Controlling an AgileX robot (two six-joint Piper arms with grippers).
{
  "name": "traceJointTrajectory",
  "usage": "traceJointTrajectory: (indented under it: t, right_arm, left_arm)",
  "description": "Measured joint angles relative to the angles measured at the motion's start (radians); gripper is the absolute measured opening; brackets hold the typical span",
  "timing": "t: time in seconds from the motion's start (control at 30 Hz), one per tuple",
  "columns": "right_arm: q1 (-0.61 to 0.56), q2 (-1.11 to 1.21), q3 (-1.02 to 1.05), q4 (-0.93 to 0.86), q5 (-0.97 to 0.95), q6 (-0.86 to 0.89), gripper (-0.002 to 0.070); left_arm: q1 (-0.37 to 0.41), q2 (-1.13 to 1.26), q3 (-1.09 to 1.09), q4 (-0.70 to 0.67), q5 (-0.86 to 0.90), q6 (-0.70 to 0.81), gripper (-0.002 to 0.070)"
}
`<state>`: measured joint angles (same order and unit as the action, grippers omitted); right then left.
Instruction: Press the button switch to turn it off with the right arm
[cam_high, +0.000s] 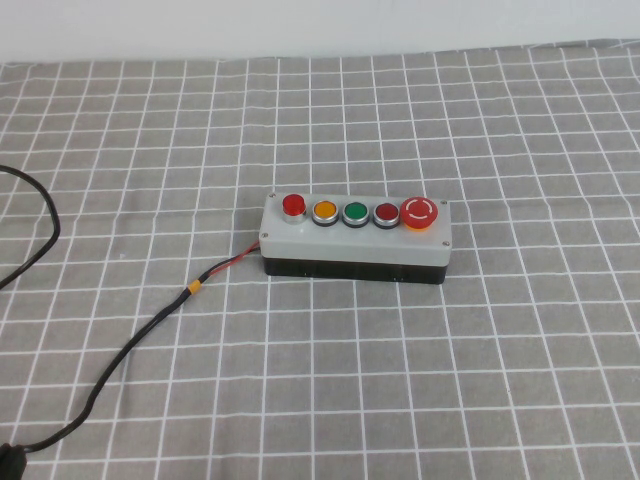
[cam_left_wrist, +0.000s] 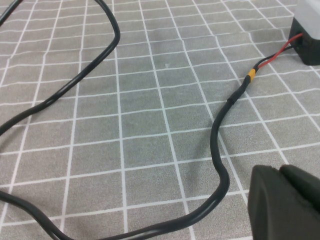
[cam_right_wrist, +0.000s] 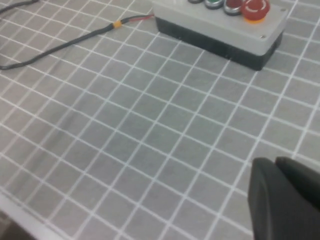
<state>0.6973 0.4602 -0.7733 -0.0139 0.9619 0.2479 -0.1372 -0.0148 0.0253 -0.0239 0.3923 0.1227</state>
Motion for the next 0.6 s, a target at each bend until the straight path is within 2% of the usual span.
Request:
traceJointTrajectory:
  t: [0.1,0.2,0.4,0.6]
  right_arm:
    - [-0.005,-0.009,0.008,-0.048,-0.019,-0.034,-0.0016]
    - [-0.083,-0.057,0.05,-0.084,-0.123,-0.044,-0.0016]
    - [-0.328,-0.223,0.268,-0.187,-0.525,-0.049,-0.0016]
    - [-0.424,-0.402,0.492,-0.221,-0.782,-0.049,-0.0016]
  left_arm:
    - [0.0,0.0,0.0,0.0,0.0,0.0,-0.0003]
    - [0.0,0.0,0.0,0.0,0.0,0.0,-0.0003]
    - [0.0,0.0,0.0,0.0,0.0,0.0,-0.0003]
    - [0.0,0.0,0.0,0.0,0.0,0.0,-0.0003]
